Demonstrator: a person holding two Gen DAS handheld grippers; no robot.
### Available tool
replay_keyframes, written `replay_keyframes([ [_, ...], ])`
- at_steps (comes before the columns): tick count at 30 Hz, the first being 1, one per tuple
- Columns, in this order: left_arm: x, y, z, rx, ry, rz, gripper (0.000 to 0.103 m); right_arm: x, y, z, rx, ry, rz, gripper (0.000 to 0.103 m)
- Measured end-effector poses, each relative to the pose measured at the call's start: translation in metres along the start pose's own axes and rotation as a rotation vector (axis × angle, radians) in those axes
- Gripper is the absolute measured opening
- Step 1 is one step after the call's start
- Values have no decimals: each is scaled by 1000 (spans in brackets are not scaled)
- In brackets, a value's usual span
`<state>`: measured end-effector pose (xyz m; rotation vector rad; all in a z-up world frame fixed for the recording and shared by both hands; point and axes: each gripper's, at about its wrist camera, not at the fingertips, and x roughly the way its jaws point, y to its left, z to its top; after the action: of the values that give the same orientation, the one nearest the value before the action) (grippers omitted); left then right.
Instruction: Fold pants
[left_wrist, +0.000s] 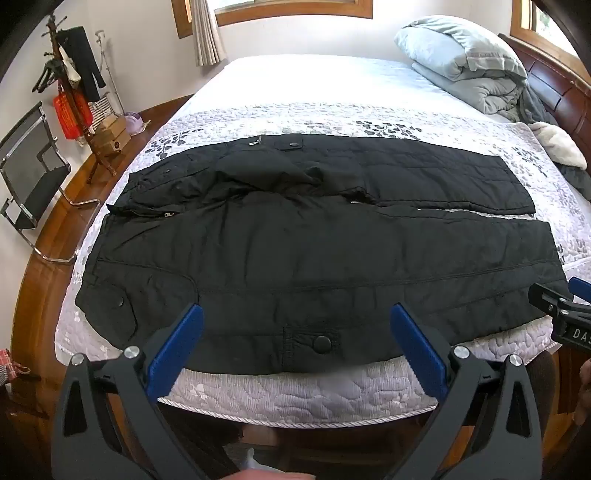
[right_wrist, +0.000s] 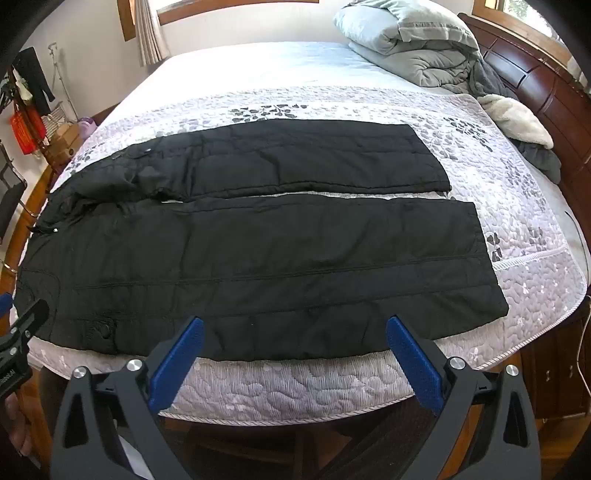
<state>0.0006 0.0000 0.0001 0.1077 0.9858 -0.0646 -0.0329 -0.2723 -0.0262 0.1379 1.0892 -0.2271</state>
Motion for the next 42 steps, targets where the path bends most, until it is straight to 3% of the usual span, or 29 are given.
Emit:
replay_keyframes([
  [42,-8,-4,8,-2,-13,-12,100,3,-2,3,4,3,4,99],
])
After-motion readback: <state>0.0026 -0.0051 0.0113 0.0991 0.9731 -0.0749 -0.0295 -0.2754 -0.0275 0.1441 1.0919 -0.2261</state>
